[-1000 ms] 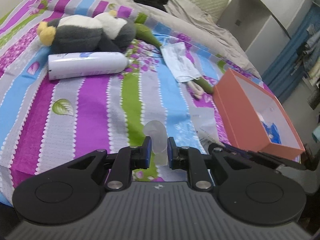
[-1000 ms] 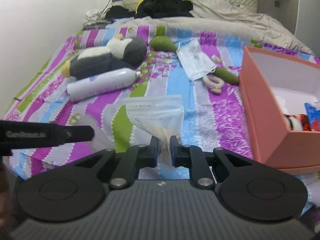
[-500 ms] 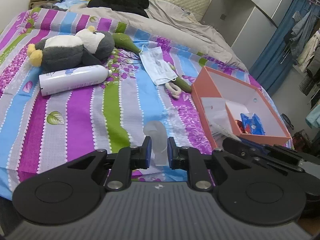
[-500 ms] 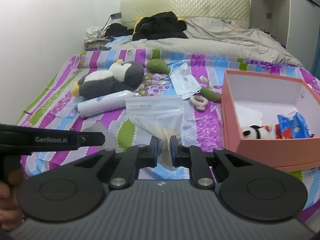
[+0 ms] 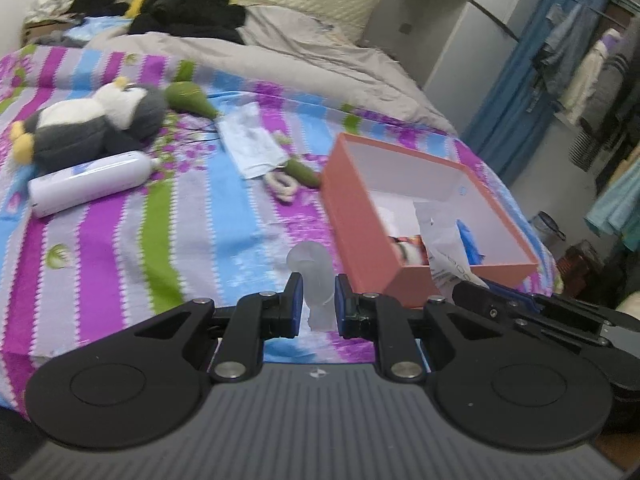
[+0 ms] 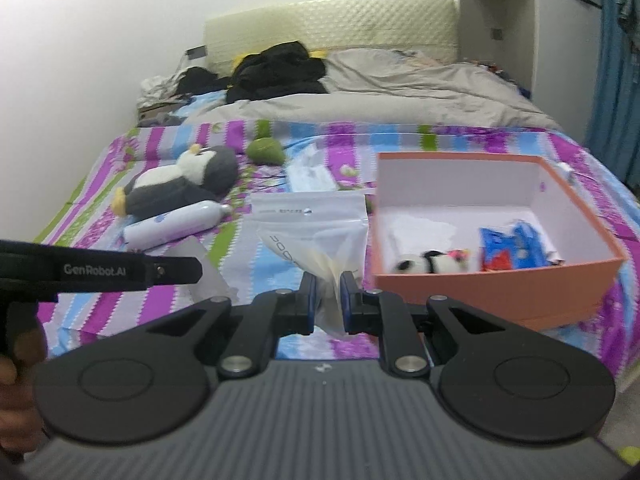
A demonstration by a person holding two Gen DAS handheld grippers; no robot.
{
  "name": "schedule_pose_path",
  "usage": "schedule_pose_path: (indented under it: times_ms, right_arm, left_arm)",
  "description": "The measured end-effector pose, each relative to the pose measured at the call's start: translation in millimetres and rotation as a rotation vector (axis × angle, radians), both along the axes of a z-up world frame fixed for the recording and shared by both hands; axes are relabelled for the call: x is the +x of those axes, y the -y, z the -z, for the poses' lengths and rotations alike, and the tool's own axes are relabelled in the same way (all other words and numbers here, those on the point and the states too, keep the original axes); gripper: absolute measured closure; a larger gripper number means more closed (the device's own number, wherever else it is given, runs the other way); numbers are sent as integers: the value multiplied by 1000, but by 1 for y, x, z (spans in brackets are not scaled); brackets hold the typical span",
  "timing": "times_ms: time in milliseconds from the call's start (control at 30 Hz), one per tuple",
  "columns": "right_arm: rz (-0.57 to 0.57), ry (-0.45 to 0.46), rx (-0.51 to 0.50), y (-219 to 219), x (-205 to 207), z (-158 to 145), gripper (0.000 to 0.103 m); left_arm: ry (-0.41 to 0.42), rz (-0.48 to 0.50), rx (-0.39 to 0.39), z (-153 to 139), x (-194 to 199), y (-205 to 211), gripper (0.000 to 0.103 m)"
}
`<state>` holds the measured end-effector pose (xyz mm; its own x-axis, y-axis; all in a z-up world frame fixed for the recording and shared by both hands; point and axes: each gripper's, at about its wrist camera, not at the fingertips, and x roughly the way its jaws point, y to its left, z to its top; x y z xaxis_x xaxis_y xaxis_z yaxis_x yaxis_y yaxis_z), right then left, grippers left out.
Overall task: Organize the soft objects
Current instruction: 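Carry the cup with the left tool while the right tool carries the sponge bag into the box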
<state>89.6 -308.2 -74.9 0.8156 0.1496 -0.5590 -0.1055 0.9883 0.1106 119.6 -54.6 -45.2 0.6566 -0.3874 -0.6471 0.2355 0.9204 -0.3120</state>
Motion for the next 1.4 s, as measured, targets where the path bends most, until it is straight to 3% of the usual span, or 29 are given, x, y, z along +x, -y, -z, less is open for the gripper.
schedule_pose_path:
  times_ms: [267,500,900,1267,1333,1400]
  right_arm:
    - [129,-21,17,51,-19,-1,86]
    - [195,-61,37,91,-5,4,86]
    - [195,-129,21,141,91,15,85]
    - [213,-235,46,180,172,62,83]
    - [214,-261,54,186,184,70,74]
    - [222,-294,67,191,194,79,67]
  left_arm:
    - [-2,150,-1,-4,3,67,84]
    - [-29,227,3,0,30,118,83]
    - [-99,236,-2,25,138,189,83]
    - [-189,250,31,72,214,234,83]
    - [-201,251,33,80,225,240,77]
    - [-212,239,34,88,233,244,60]
